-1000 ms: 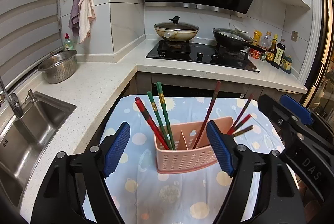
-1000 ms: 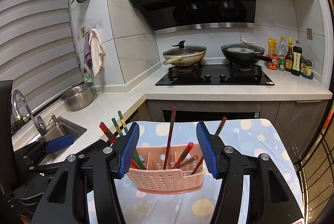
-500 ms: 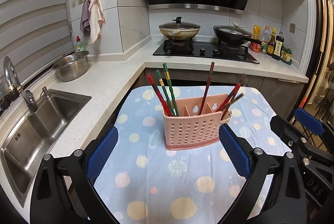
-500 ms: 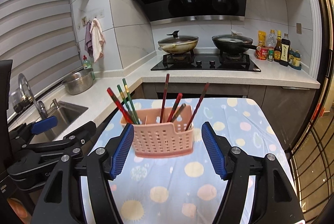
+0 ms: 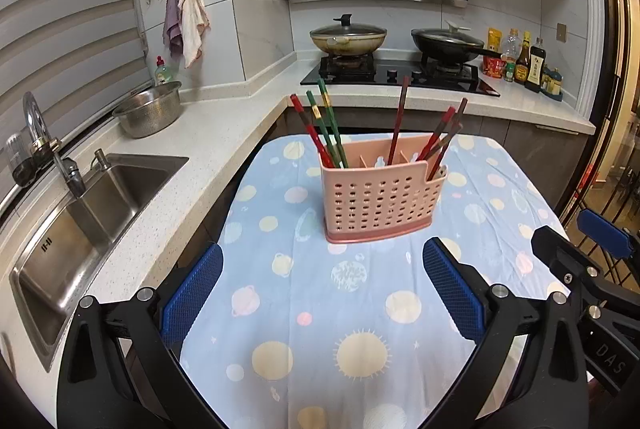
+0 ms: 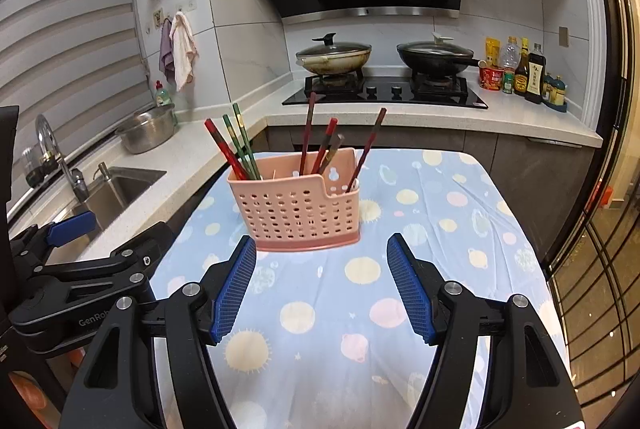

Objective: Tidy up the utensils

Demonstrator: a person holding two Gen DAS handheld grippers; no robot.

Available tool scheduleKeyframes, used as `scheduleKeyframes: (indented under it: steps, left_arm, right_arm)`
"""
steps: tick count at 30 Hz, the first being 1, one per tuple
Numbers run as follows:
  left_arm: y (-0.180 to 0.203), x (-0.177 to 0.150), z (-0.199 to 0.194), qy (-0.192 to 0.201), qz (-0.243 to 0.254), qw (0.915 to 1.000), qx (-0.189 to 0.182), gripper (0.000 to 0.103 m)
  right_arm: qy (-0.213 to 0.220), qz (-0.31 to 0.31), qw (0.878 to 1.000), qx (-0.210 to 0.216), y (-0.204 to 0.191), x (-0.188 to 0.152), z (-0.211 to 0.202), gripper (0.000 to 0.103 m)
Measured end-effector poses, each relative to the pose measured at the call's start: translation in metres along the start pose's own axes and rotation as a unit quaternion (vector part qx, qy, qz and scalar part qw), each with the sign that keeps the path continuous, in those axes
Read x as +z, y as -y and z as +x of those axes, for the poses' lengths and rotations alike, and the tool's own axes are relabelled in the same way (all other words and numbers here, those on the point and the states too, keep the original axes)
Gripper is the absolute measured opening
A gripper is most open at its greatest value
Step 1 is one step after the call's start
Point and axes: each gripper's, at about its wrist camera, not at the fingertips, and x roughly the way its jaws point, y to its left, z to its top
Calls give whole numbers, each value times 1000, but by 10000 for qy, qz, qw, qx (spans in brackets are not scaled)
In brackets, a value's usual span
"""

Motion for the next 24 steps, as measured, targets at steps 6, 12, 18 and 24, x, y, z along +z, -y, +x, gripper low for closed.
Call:
scheduleKeyframes:
  steps: [6,12,18,24]
  left_arm:
    - [-3,-16,3,-179,-47,9998,14,96]
    - [-7,-30,6,-319,-90,9994,59,96]
    - [-6,-38,7,-386,-38,9992,120,96]
    - [-5,-44,5,-396,-9,9990,212,96]
  right_arm:
    - [-177,-26,9998,-54,2,-17,-1,75]
    - [-228,-63,9996,-151,7,-27,-4,85]
    - [-255,-128,9993,-223,9,-35,-5,96]
    - [-132,-22,9997,-213,15,-42,-9,96]
